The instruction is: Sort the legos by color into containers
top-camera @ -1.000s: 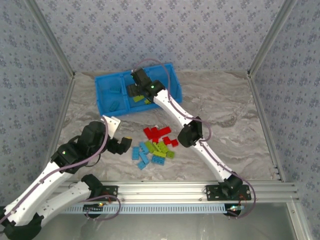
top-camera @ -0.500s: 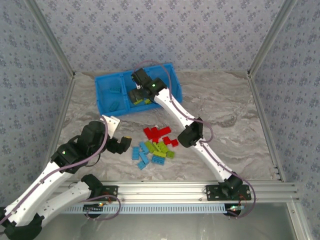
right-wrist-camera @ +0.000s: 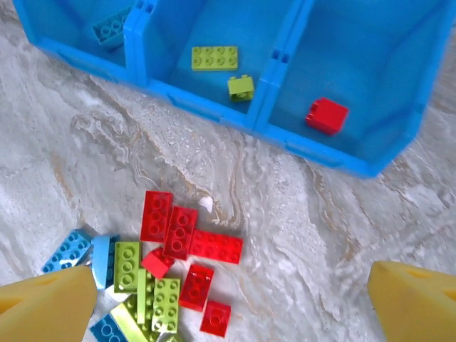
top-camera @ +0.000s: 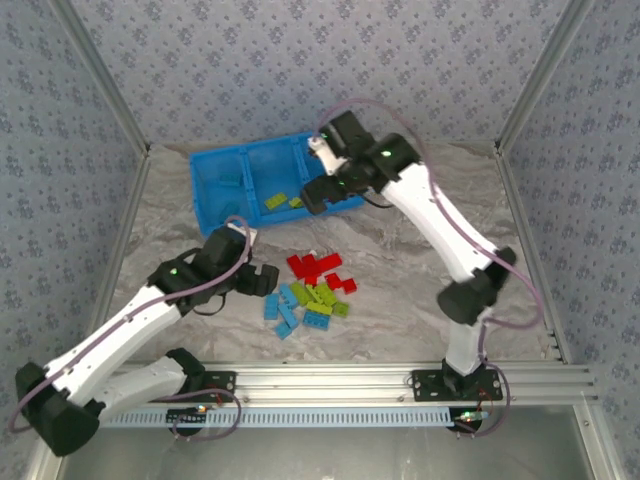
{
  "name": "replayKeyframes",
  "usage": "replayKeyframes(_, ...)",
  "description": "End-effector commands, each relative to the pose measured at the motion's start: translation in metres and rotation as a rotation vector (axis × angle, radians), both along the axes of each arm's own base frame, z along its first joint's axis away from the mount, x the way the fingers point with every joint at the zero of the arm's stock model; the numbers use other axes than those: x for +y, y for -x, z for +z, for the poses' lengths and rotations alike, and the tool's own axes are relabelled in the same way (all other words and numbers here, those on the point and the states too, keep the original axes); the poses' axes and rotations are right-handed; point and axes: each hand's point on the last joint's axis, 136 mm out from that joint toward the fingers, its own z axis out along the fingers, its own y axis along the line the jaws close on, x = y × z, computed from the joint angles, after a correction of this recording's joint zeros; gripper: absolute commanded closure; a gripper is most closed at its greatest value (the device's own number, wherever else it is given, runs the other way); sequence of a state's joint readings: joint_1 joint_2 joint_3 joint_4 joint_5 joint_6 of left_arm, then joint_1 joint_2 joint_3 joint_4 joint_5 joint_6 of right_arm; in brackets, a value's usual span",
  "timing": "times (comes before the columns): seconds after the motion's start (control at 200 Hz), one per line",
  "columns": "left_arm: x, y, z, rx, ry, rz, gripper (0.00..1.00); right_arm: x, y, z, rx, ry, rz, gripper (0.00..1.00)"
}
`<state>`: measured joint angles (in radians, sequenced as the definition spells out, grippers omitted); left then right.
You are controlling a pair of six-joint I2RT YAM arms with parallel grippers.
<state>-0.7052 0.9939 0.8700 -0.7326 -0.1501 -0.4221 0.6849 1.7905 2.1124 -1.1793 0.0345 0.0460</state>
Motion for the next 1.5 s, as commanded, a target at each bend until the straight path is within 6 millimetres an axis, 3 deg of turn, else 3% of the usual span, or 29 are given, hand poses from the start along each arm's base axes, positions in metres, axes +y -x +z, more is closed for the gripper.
replayKeyframes(0.0, -0.011, -0.014, -0.005, 0.017, 0.132, 0.188, 0.03, -0.027, 0.025, -0.014, 0.04, -0.034, -0.055, 0.0)
replayKeyframes(0.115, -0.012, -0.015, -0.027, 0.039, 0.121, 0.223, 0.14, -0.033, 0.071, -0.016, 0.055, -0.217, -0.035, 0.0)
replayKeyframes(0.25, -0.006, -0.006, -0.06, 0.12, 0.061, 0.236, 0.29, -0.043, 0.12, -0.039, 0.122, -0.356, -0.073, 0.02)
replayKeyframes(0.355, -0.012, 0.005, -0.085, 0.21, 0.068, 0.234, 0.46, -0.051, 0.144, -0.061, 0.164, -0.396, -0.101, 0.03)
replayKeyframes(0.5, -0.027, 0.021, -0.107, 0.298, 0.073, 0.17, 0.53, -0.066, 0.148, -0.076, 0.164, -0.371, -0.159, 0.03)
replayKeyframes(0.61, -0.033, 0.028, -0.119, 0.344, 0.015, 0.124, 0.53, -0.063, 0.142, -0.079, 0.165, -0.363, -0.158, 0.03)
replayKeyframes(0.929, -0.032, 0.02, -0.144, 0.356, -0.082, 0.146, 0.5, -0.055, 0.136, -0.083, 0.186, -0.365, -0.157, 0.03)
replayKeyframes(1.054, -0.029, 0.018, -0.148, 0.353, -0.103, 0.157, 0.57, -0.051, 0.138, -0.083, 0.199, -0.387, -0.15, 0.03)
replayKeyframes(1.144, -0.031, 0.016, -0.14, 0.333, -0.078, 0.158, 0.67, -0.042, 0.143, -0.085, 0.234, -0.417, -0.113, 0.03)
replayKeyframes(1.224, -0.031, 0.011, -0.119, 0.281, -0.041, 0.168, 0.71, -0.033, 0.148, -0.082, 0.25, -0.443, -0.082, 0.03)
replayKeyframes(1.364, -0.015, -0.013, -0.048, 0.087, -0.008, 0.212, 0.73, -0.028, 0.149, -0.068, 0.218, -0.479, -0.067, 0.03)
replayKeyframes(1.494, 0.017, -0.06, 0.016, -0.074, 0.011, 0.302, 0.73, -0.031, 0.144, -0.062, 0.176, -0.487, -0.087, 0.03)
